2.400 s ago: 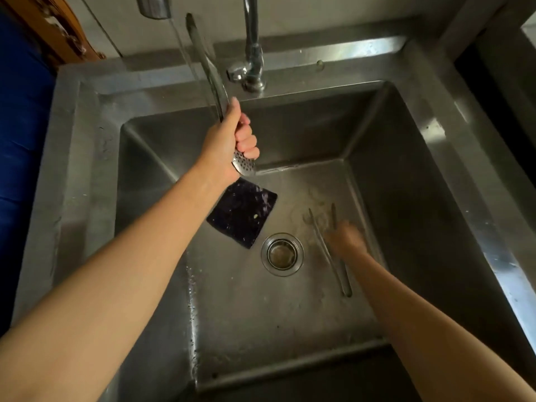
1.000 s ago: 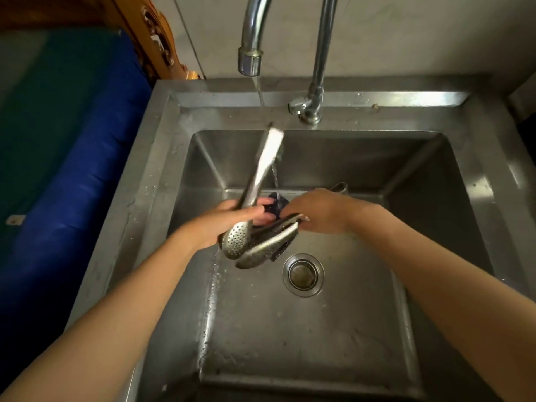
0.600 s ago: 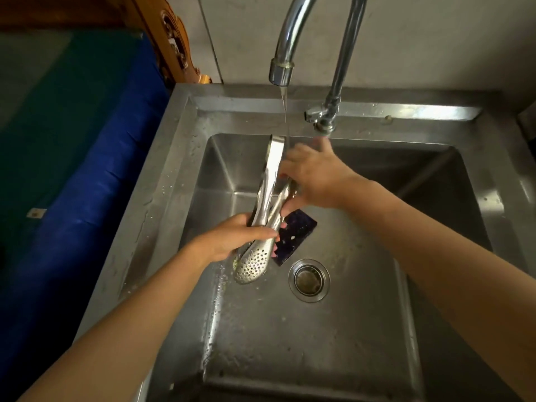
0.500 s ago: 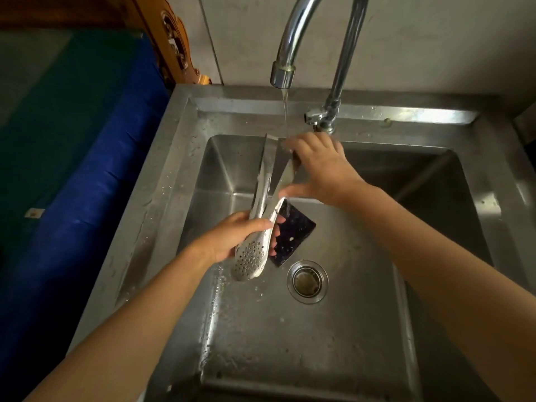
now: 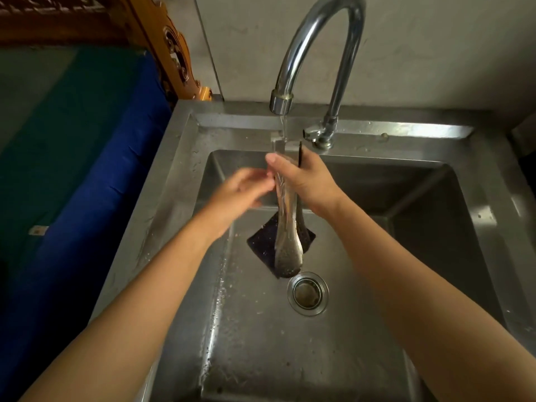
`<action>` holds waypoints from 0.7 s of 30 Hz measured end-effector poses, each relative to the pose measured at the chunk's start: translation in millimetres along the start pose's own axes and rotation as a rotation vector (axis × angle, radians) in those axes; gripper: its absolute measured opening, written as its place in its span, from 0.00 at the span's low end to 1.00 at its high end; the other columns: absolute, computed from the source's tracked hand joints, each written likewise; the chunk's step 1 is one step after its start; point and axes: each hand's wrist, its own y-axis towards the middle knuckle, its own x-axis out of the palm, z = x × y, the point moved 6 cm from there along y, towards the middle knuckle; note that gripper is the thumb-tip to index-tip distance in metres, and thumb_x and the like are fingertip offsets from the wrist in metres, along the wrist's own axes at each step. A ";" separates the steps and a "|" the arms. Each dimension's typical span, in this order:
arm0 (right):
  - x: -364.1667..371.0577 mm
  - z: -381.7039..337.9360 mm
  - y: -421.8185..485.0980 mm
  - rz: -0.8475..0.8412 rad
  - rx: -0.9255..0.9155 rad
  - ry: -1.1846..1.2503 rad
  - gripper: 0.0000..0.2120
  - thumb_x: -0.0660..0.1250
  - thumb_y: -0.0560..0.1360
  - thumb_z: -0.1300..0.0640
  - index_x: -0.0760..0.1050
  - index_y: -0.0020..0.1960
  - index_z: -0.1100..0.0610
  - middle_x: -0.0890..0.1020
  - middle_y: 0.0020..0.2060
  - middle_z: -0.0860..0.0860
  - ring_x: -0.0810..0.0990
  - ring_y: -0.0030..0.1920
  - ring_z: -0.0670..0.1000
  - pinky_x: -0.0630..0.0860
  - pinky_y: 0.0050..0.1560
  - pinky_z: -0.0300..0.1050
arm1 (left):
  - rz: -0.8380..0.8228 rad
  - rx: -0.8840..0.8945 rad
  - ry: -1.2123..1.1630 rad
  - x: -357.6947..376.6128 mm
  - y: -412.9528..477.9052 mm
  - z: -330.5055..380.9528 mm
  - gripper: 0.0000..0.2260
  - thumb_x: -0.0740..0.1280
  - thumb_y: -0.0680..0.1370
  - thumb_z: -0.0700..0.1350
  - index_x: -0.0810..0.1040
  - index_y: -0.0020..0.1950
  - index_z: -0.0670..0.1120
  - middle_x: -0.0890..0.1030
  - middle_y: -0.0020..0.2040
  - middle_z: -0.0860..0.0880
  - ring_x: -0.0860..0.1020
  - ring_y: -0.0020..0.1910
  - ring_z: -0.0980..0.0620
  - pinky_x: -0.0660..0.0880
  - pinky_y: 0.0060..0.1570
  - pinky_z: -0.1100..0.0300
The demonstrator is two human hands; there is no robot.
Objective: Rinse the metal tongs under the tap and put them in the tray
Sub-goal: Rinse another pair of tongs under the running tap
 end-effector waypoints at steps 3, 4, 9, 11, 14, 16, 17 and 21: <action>3.0 -5.9 3.2 -0.019 -0.037 -0.110 0.08 0.65 0.76 0.63 0.71 0.52 0.65 0.80 0.38 0.53 0.80 0.37 0.48 0.78 0.43 0.42 | 0.219 0.185 0.080 -10.0 6.6 46.5 0.11 0.63 0.77 0.53 0.75 0.54 0.49 0.81 0.46 0.53 0.80 0.44 0.59 0.77 0.40 0.67; 1.1 -7.7 4.4 0.002 -0.043 -0.180 0.11 0.66 0.75 0.62 0.70 0.54 0.67 0.80 0.39 0.52 0.80 0.38 0.47 0.78 0.43 0.40 | 0.208 0.199 0.112 -3.1 8.5 55.9 0.13 0.63 0.76 0.56 0.75 0.54 0.49 0.81 0.45 0.54 0.80 0.42 0.60 0.76 0.37 0.69; -13.5 -7.9 8.8 -0.001 -0.045 -0.356 0.12 0.69 0.73 0.61 0.69 0.53 0.58 0.80 0.40 0.46 0.81 0.38 0.39 0.78 0.45 0.35 | 0.258 0.120 0.033 12.0 18.0 64.9 0.15 0.69 0.74 0.50 0.78 0.49 0.39 0.82 0.42 0.45 0.79 0.39 0.51 0.77 0.39 0.57; -17.1 -6.0 8.3 -0.043 -0.041 -0.372 0.13 0.71 0.71 0.60 0.70 0.51 0.52 0.81 0.41 0.45 0.82 0.41 0.40 0.78 0.48 0.37 | 0.210 0.016 -0.075 15.0 22.4 59.4 0.19 0.71 0.72 0.50 0.78 0.52 0.35 0.83 0.45 0.40 0.81 0.42 0.46 0.79 0.44 0.52; -24.0 -6.5 7.6 -0.015 -0.072 -0.442 0.14 0.73 0.69 0.55 0.71 0.48 0.45 0.81 0.42 0.42 0.81 0.44 0.39 0.77 0.53 0.38 | 0.194 -0.075 -0.105 19.5 25.7 56.0 0.20 0.73 0.70 0.50 0.78 0.53 0.37 0.84 0.46 0.43 0.83 0.45 0.48 0.81 0.45 0.58; -27.1 -4.4 7.5 0.007 -0.080 -0.365 0.12 0.73 0.69 0.56 0.72 0.47 0.46 0.82 0.43 0.44 0.82 0.47 0.44 0.78 0.56 0.45 | 0.208 -0.088 -0.117 22.9 27.5 57.7 0.20 0.73 0.70 0.50 0.77 0.55 0.38 0.83 0.49 0.41 0.82 0.49 0.45 0.80 0.51 0.53; -27.2 -3.3 7.7 0.009 -0.077 -0.335 0.12 0.73 0.69 0.56 0.72 0.47 0.47 0.82 0.42 0.45 0.82 0.47 0.46 0.78 0.56 0.46 | 0.216 -0.095 -0.118 24.1 27.9 58.3 0.21 0.73 0.70 0.50 0.75 0.56 0.38 0.82 0.51 0.40 0.81 0.51 0.44 0.78 0.54 0.50; -22.7 -2.6 10.1 -0.033 -0.031 -0.317 0.12 0.72 0.70 0.60 0.71 0.46 0.49 0.82 0.33 0.37 0.81 0.39 0.36 0.76 0.44 0.32 | 0.201 -0.098 -0.142 28.5 29.6 59.9 0.17 0.72 0.72 0.46 0.73 0.57 0.44 0.81 0.52 0.42 0.80 0.54 0.43 0.74 0.59 0.46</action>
